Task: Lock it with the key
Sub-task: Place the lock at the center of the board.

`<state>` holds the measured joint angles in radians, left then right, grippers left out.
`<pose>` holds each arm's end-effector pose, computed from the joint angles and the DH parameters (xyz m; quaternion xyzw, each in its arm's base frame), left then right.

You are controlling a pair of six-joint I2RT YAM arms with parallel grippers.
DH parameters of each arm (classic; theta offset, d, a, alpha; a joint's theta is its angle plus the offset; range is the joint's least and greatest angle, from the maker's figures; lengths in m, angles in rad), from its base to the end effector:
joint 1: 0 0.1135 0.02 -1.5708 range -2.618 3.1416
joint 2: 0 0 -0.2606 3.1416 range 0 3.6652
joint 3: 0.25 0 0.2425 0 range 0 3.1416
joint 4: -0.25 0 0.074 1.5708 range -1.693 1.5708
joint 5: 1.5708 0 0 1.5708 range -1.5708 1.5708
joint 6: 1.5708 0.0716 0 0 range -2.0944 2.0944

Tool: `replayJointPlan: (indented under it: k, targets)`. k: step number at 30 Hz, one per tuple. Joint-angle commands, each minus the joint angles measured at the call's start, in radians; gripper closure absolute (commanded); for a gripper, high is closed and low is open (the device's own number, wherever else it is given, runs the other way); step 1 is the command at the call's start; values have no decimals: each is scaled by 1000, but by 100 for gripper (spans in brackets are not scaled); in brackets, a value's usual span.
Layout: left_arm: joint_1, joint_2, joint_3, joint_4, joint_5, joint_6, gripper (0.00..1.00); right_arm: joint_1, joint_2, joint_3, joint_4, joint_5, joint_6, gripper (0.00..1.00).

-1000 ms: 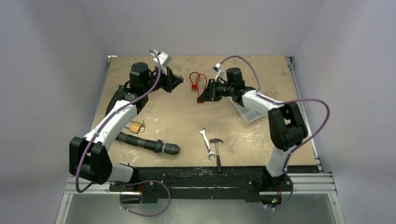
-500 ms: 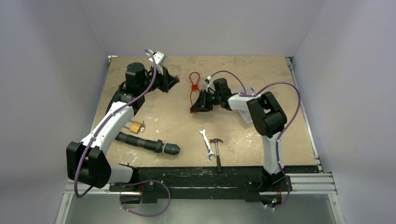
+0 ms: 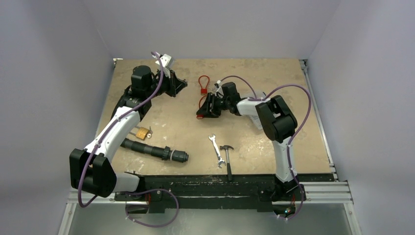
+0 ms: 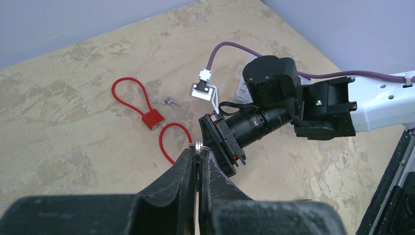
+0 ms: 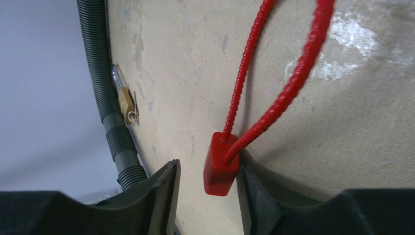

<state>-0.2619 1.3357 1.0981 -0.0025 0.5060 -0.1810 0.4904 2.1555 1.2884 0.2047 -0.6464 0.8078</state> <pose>0.3141 -0.1201 0.3374 0.1852 0.7548 -0.3234 0.5398 0.3899 0.2571 0.1098 -0.0029 0.8634 0.4788 0.1589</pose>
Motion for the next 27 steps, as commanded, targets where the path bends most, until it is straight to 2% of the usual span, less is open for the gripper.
replayJointPlan:
  k: [1,5,11,12,18,23,27]
  targets:
    - [7,-3,9,31,19,-2,100,14,-31,41,10,6,18,44]
    - [7,3,10,43,35,-1,100,14,-65,42,-54,35,-11,33]
    - [7,28,2,92,88,7,100,12,-161,63,-190,93,-87,3]
    - [6,32,0,105,95,6,100,10,-177,64,-202,101,-98,1]
    - [6,72,1,163,119,12,100,-25,-244,73,-315,57,-188,1]
    - [-12,132,3,174,123,59,100,-113,-344,8,-259,5,-214,1]
    - [-75,204,21,138,91,156,100,-186,-428,-25,-270,-7,-294,1]
